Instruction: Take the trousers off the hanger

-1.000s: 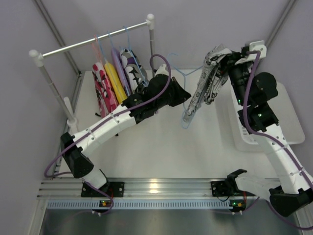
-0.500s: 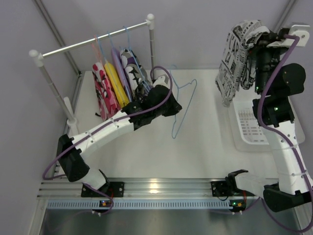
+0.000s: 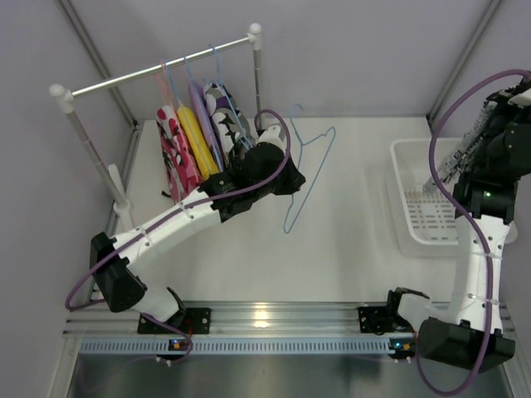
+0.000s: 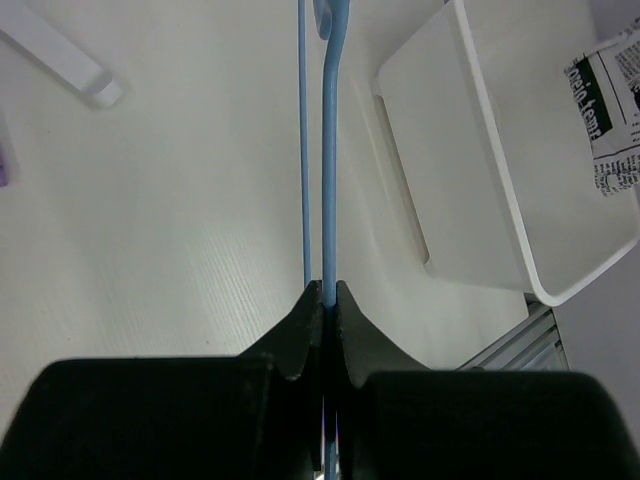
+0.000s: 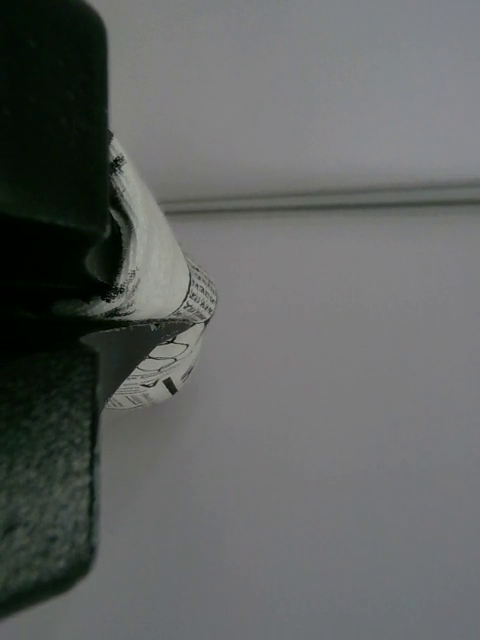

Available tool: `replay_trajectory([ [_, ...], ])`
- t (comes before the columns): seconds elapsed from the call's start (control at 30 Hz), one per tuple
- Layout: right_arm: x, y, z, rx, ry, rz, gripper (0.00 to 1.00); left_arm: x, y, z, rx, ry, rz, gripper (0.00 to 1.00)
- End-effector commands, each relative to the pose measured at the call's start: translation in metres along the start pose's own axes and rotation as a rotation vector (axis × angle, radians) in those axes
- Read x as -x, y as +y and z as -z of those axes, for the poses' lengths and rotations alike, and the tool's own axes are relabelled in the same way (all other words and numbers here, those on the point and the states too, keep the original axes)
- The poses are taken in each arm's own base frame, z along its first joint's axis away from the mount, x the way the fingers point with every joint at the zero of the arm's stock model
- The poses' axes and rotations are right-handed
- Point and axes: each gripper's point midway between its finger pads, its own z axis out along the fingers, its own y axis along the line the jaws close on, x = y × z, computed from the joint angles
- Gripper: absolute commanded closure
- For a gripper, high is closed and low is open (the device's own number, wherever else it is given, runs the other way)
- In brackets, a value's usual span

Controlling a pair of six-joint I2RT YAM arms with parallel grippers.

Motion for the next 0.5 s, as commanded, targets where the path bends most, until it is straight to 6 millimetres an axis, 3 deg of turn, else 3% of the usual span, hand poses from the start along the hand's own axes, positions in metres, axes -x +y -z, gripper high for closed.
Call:
replay_trajectory([
  [0.0, 0.031, -0.031, 0.003, -0.063, -0.146, 0.023, 1.0, 0.031, -0.02, 0.022, -0.068, -0.088, -0.009, 1.0],
  [0.1, 0.003, -0.046, 0.006, -0.087, -0.096, 0.075, 1.0, 0.032, -0.019, 0.025, -0.067, -0.095, -0.017, 1.0],
  [0.17, -0.009, -0.046, 0.012, -0.066, -0.073, 0.082, 1.0, 0.033, -0.017, 0.026, -0.063, -0.097, -0.023, 1.0],
  [0.27, -0.042, -0.035, 0.02, -0.012, 0.002, 0.093, 1.0, 0.033, -0.015, 0.027, -0.057, -0.099, -0.038, 1.0],
  [0.47, -0.134, -0.019, 0.029, 0.042, 0.194, 0.092, 1.0, 0.036, -0.021, 0.037, -0.086, -0.104, -0.051, 1.0],
])
